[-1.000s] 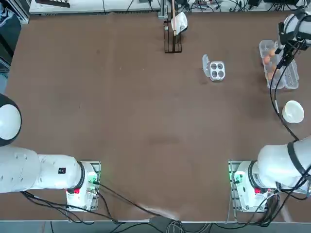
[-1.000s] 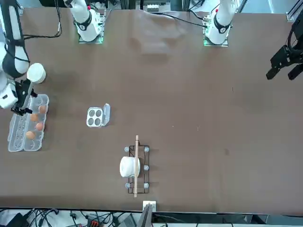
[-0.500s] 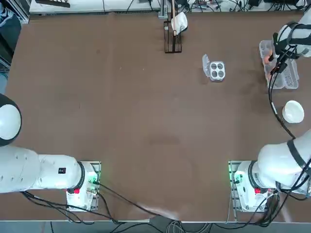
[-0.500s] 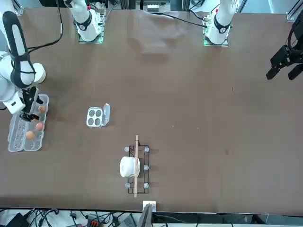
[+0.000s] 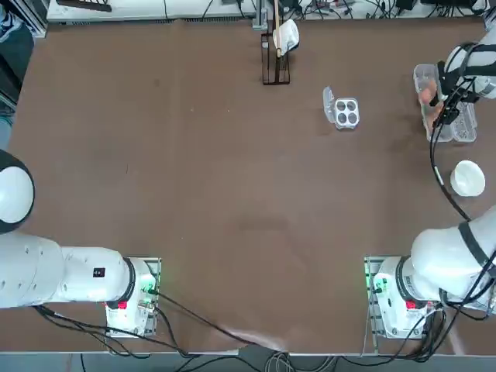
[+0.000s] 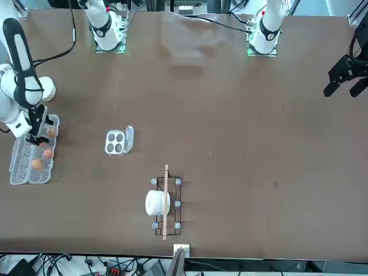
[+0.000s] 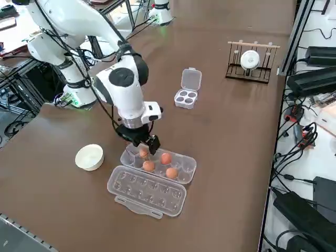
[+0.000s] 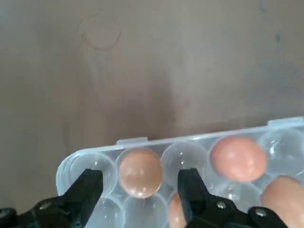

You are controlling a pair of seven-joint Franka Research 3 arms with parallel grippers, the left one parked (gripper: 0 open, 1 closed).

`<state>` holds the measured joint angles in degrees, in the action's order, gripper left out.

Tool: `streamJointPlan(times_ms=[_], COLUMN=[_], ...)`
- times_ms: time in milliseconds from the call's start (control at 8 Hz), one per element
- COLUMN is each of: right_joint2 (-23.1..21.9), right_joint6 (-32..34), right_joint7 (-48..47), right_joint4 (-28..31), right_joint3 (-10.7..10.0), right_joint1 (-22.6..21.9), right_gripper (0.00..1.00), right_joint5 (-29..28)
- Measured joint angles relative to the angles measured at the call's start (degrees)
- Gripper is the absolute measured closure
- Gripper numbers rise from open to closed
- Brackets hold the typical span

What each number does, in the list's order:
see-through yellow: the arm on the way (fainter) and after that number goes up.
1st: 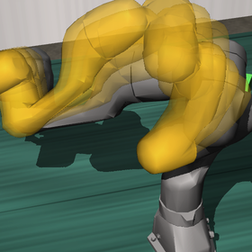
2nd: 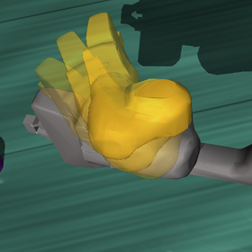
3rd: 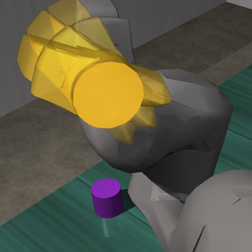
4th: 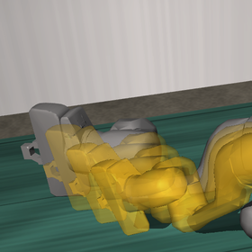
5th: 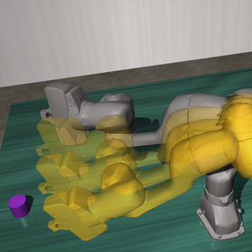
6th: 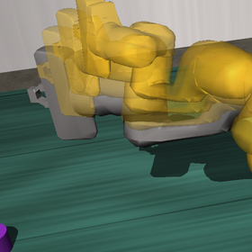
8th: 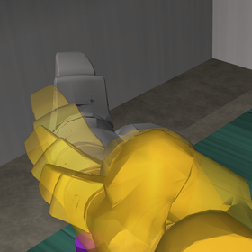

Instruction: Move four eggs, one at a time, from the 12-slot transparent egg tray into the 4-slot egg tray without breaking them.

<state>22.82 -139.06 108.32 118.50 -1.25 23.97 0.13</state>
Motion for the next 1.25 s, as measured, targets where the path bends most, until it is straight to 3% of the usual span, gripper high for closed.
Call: streamJointPlan(times_ms=[750, 1250], right_joint2=[0.72, 1.75], right_joint6=[-1.00, -2.31], right_joint7=[2.67, 2.77], right_joint4=[0.72, 0.84], right_joint3=[0.53, 0.84], right_joint1=[1.27, 1.27], right_gripper=[0.12, 0.12], right_joint5=[-0.02, -0.02])
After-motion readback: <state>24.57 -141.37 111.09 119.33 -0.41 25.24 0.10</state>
